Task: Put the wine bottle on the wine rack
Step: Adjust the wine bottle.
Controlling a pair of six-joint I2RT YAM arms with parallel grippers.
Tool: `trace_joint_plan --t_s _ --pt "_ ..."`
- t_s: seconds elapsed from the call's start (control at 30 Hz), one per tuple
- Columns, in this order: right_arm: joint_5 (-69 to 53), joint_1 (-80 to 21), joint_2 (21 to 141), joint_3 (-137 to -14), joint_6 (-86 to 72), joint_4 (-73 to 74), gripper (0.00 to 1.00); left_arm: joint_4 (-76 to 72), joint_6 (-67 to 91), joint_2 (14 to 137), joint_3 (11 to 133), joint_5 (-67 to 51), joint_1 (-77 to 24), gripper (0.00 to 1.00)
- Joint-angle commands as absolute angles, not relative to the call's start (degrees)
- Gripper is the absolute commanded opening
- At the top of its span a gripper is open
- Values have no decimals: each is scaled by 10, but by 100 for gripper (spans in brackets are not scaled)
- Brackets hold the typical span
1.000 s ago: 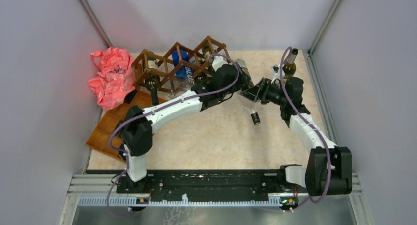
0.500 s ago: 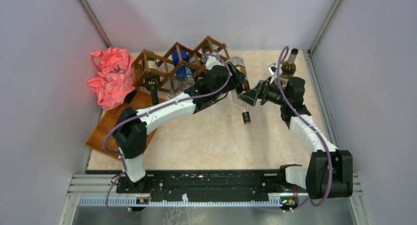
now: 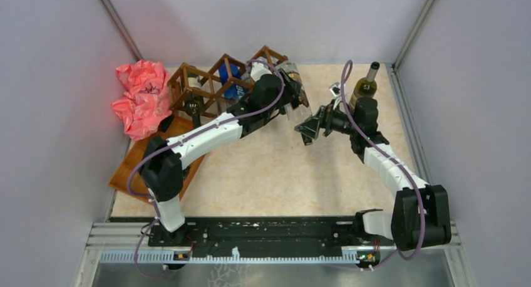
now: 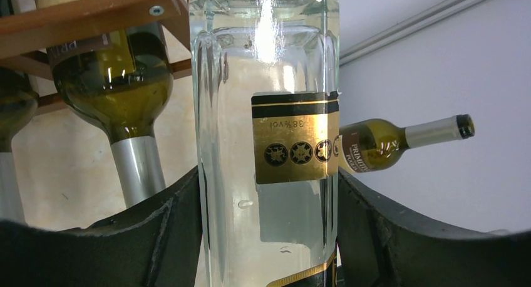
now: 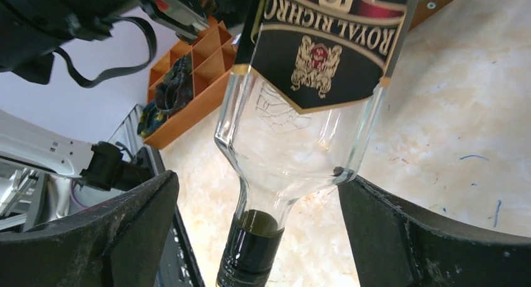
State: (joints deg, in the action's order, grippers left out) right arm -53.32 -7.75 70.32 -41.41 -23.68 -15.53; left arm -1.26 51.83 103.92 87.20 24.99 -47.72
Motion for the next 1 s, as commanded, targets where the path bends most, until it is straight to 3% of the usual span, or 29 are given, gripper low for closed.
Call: trace_joint_plan --t_s 0.0,0.23,0.47,0.67,0.73,0.8,0.87,0.97 --pt "-507 -100 708 -440 -224 -158 92 -100 528 996 926 280 -476 0" --pt "-468 -130 713 -446 -215 -139 73 -103 528 1009 950 282 -476 0" --pt "-451 -129 703 -452 -216 -133 33 -104 538 1008 941 269 -477 0" --pt "-465 -128 699 -452 -222 -139 27 -105 541 1003 929 262 -477 0" --pt "-479 -126 700 -454 -227 -143 3 -105 541 1002 928 258 -478 0" --pt "-505 -123 700 -452 -243 -163 0 -106 539 1002 928 251 -477 0" --pt "-537 -120 695 -444 -275 -199 0 -106 540 1002 929 246 -478 11" --pt "-579 -117 681 -421 -333 -281 0 -106 540 1001 925 238 -477 47"
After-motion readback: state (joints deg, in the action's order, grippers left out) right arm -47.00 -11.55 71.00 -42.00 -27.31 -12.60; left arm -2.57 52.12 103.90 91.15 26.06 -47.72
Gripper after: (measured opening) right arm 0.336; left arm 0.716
